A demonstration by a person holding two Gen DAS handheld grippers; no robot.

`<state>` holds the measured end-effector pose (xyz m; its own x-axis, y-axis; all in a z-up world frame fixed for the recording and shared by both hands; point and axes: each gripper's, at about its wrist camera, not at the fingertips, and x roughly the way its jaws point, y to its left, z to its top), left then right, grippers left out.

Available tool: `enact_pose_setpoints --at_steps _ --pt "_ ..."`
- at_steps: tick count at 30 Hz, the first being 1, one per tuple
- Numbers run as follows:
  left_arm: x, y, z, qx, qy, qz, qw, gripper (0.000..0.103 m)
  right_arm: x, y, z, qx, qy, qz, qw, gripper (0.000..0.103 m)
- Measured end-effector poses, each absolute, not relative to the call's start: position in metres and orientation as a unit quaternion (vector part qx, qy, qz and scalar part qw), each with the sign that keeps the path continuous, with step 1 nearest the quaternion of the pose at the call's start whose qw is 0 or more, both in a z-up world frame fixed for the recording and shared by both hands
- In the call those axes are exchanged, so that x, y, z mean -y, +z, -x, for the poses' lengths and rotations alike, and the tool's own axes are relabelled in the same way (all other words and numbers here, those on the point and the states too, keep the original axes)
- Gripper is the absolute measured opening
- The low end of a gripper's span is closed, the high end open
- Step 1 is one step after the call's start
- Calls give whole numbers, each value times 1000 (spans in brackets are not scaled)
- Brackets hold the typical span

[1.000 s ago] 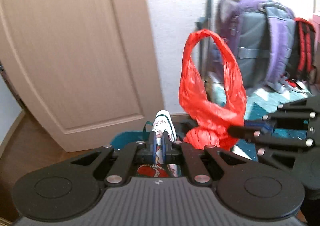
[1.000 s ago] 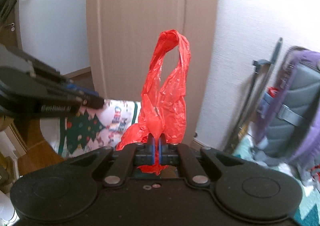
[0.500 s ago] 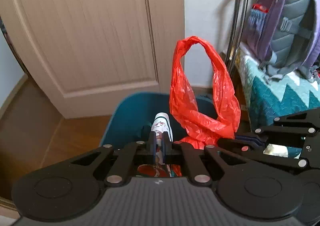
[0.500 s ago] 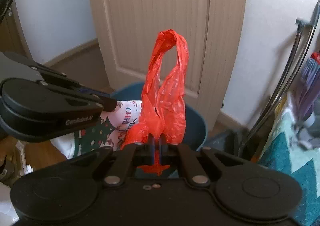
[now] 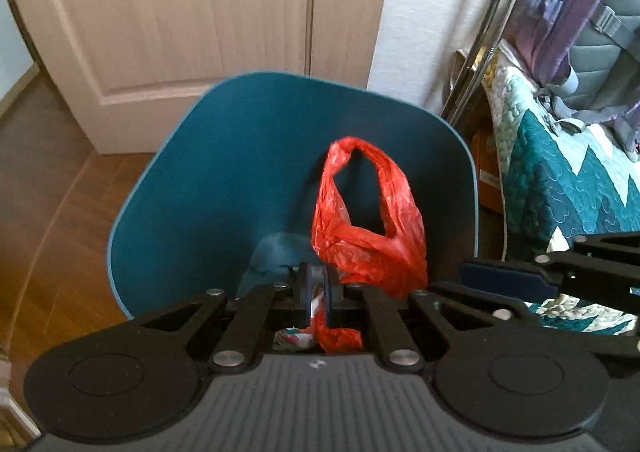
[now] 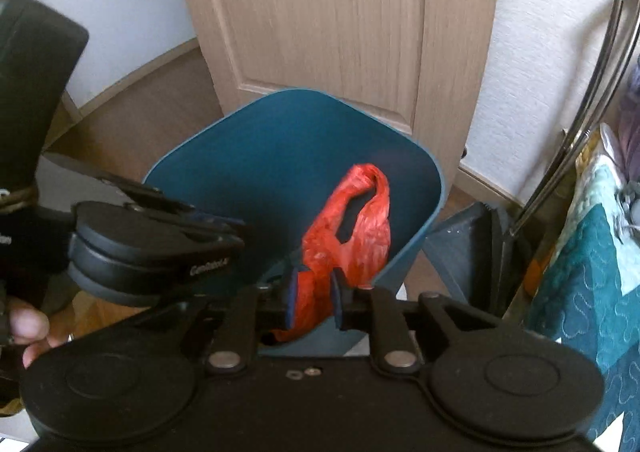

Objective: Collect trash
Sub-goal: 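Carry red bag and Christmas bag to the teal wastebasket and release both, then lower right tool to grasp silver snack wrapper while left tool grasps yogurt bottle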

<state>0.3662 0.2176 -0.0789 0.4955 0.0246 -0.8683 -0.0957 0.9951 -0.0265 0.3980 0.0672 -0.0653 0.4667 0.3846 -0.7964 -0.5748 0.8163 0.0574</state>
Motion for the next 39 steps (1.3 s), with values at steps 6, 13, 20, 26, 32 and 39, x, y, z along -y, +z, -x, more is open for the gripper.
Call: enact_pose_setpoints --at_steps 6,13,20,26,32,39 --pt "-214 -72 -356 -499 36 44 865 6 -54 -52 -381 -430 284 91 852 26" --pt "-200 -42 -333 -485 28 46 873 9 -27 -28 -362 -415 285 61 862 32" --pt "-180 -12 -306 -471 10 50 881 9 -2 -3 -334 -394 288 61 871 34" --pt "-159 12 -280 -454 -4 43 890 9 18 19 -305 -372 289 62 880 35" --pt "-138 34 -254 -436 -27 36 899 18 41 42 -273 -353 297 58 885 40" --pt "-106 50 -218 -411 -62 31 909 54 84 64 -225 -334 308 53 889 47"
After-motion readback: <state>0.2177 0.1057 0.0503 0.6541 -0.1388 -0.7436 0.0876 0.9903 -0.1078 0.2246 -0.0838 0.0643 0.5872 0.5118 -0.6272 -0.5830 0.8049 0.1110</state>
